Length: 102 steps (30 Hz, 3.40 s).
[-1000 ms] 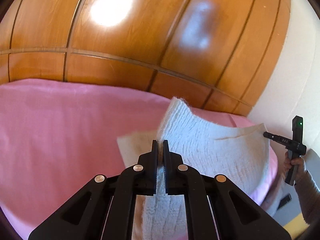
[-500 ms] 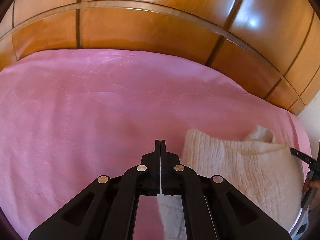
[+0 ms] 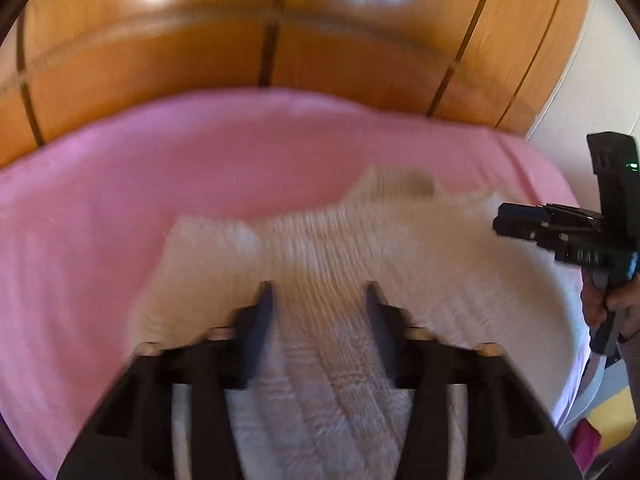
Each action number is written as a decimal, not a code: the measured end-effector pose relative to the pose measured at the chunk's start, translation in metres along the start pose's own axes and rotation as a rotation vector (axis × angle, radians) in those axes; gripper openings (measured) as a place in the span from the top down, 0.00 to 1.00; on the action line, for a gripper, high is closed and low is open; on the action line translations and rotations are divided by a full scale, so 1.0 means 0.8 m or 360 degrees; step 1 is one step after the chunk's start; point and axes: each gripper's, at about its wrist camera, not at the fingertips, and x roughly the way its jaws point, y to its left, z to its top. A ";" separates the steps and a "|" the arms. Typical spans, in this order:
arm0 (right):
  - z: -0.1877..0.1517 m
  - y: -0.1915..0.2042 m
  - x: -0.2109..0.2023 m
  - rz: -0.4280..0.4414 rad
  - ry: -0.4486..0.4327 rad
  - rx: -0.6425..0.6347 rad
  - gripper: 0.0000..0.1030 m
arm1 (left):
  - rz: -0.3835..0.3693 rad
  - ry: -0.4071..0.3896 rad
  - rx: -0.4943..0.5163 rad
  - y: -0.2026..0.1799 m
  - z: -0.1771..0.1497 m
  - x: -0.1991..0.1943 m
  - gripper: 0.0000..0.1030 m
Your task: Fold small clothes
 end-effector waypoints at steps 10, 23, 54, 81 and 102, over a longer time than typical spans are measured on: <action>0.004 0.007 -0.017 -0.0017 -0.0255 0.0027 1.00 | 0.0124 -0.0323 0.0000 -0.010 0.004 -0.034 1.00; -0.010 -0.001 0.004 -0.0109 -0.0172 0.0036 1.00 | 0.0272 -0.0212 0.0012 -0.017 0.011 0.016 1.00; -0.133 -0.031 -0.126 -0.0162 -0.0350 0.0269 0.16 | 0.0180 -0.0365 -0.0845 0.111 -0.219 -0.183 0.62; -0.207 -0.071 -0.104 -0.0304 -0.0475 0.0378 0.09 | 0.0322 -0.0372 -0.0170 -0.097 -0.187 -0.149 0.74; -0.212 -0.071 -0.104 -0.0274 -0.0513 0.0377 0.07 | 0.0387 -0.0192 -0.0029 -0.144 -0.166 -0.064 0.74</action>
